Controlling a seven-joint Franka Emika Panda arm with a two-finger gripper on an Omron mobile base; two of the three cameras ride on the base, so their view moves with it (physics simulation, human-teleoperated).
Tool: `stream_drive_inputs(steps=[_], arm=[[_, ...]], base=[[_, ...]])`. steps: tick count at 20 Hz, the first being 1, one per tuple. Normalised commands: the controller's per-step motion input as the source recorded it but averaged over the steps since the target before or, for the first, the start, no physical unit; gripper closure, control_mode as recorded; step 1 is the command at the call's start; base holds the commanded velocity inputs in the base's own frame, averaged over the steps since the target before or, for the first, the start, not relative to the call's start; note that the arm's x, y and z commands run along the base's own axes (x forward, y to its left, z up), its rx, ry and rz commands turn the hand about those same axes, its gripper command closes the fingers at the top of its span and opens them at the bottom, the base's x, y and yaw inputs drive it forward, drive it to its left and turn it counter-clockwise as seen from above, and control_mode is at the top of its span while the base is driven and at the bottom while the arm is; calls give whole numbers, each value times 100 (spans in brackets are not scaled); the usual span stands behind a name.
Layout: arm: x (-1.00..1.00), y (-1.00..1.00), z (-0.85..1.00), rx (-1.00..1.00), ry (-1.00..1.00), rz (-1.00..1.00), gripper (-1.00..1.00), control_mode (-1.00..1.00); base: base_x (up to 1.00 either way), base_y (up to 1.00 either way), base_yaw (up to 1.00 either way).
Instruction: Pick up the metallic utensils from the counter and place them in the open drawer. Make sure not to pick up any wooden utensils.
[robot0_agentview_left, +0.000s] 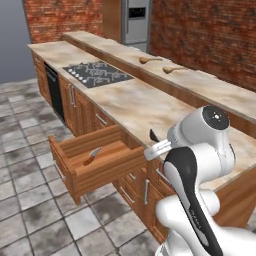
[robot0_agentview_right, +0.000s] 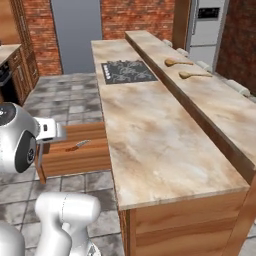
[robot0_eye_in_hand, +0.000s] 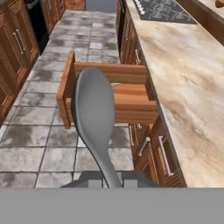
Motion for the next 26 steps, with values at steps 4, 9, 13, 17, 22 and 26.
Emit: stream_drive_inputs(steps=[4,9,13,17,22,26], arm=[[0,0,0,0,0,0,100,100],[0,0,0,0,0,0,100,100],[0,0,0,0,0,0,100,100],[0,0,0,0,0,0,100,100],[0,0,0,0,0,0,100,100],[0,0,0,0,0,0,100,100]], base=[[60,0,0],[44,16,0],[-3,60,0],[13,64,-1],[76,15,-9],[89,0,-14]])
